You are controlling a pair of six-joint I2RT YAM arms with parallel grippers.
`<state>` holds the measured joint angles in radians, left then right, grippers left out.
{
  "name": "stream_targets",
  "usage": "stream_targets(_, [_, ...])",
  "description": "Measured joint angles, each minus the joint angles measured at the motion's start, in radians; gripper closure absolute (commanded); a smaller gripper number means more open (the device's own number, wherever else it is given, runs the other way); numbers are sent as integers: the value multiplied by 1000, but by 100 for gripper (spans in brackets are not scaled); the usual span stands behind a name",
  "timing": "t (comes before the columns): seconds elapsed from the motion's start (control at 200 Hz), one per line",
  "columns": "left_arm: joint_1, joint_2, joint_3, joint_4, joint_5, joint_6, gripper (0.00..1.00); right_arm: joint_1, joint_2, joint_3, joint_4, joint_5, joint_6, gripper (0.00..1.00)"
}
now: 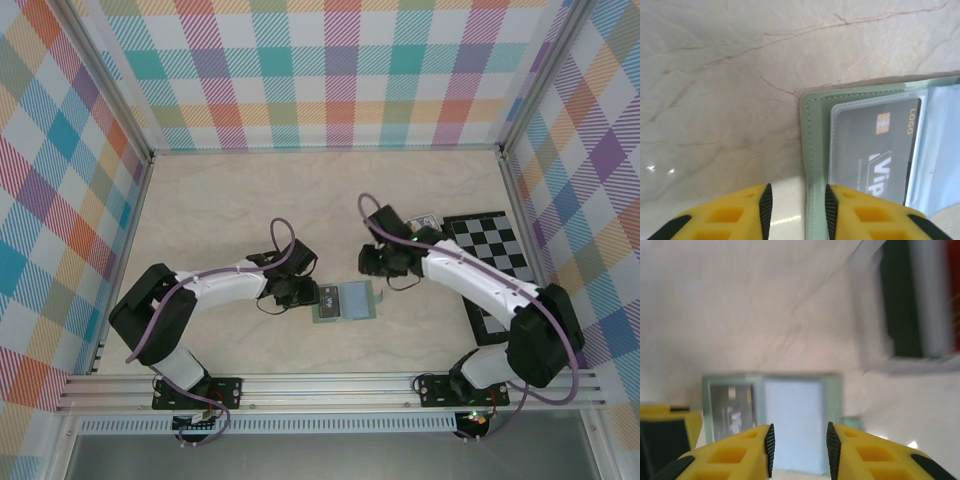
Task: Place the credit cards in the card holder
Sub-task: Pick up the credit card from the storage box.
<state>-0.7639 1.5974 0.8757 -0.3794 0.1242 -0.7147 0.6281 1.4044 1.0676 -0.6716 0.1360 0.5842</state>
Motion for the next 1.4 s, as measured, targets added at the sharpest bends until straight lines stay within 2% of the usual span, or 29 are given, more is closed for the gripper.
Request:
stream_targets(0.165, [0,-36,83,-63,-31,2,40,-167,4,47,-68,43,-105,61])
stream_targets(0.27, [1,-19,177,-78,-29,7,34,-224,50,79,-113,48,-159,62])
stream_targets(0.6, [2,407,706,-110,72,-2,32,-242,164,150,-140,47,-263,69])
stream_targets(0.89, [4,611,886,-124,161,-58,32,-255,179,156,-132,36,-279,68])
stream_targets(1.015, [4,647,908,-121,193,-82,37,-262,179,155,-119,8,-281,68])
stream_targets(1.235, [4,683,910,-108,212,-108,53,-262,195,155,-102,2,-307,67])
stream_targets(1.4, [4,683,909,-109,212,-108,58,-262,253,156,-100,30,-339,67])
